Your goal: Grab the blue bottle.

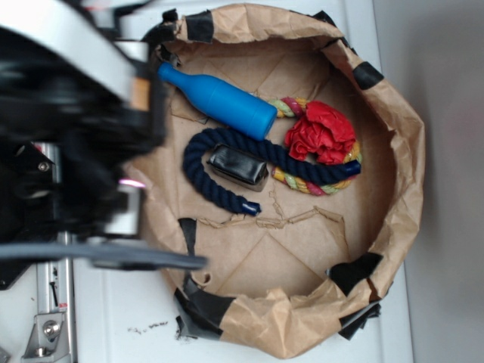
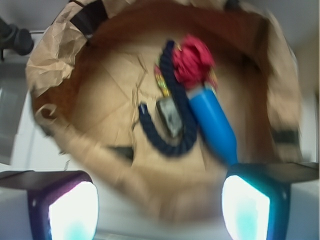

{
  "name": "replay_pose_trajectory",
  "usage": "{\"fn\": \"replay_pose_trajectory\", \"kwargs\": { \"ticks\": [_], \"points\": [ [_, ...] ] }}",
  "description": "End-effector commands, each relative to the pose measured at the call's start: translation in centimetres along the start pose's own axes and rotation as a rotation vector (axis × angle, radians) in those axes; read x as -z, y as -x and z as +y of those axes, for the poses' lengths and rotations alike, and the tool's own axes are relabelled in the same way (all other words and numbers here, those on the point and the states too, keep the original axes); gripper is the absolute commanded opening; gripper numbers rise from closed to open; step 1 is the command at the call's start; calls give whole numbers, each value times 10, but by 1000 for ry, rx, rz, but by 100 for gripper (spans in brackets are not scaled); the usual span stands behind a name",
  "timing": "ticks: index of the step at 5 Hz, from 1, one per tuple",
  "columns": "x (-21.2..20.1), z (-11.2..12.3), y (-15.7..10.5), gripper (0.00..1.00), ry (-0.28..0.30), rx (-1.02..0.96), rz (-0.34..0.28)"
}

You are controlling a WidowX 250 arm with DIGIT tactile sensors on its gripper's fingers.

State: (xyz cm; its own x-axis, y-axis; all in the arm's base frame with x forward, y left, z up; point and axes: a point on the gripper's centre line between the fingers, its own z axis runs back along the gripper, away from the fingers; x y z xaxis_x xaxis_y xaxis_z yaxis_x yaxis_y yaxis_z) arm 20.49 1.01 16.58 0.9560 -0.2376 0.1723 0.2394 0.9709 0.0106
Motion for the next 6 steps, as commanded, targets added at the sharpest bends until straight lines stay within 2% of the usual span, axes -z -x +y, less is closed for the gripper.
{"fn": "replay_pose_trajectory", "kwargs": {
  "ticks": [1, 2, 3, 4, 5, 6],
  "points": [
    [80, 24, -17, 100, -175, 347, 111],
    [108, 44, -4, 100, -144, 467, 137],
    [115, 71, -8, 100, -101, 430, 121],
    [123, 86, -15, 100, -99, 412, 152],
    [119, 90, -13, 0, -73, 326, 149],
    [70, 65, -30, 0, -122, 238, 27]
  ]
}}
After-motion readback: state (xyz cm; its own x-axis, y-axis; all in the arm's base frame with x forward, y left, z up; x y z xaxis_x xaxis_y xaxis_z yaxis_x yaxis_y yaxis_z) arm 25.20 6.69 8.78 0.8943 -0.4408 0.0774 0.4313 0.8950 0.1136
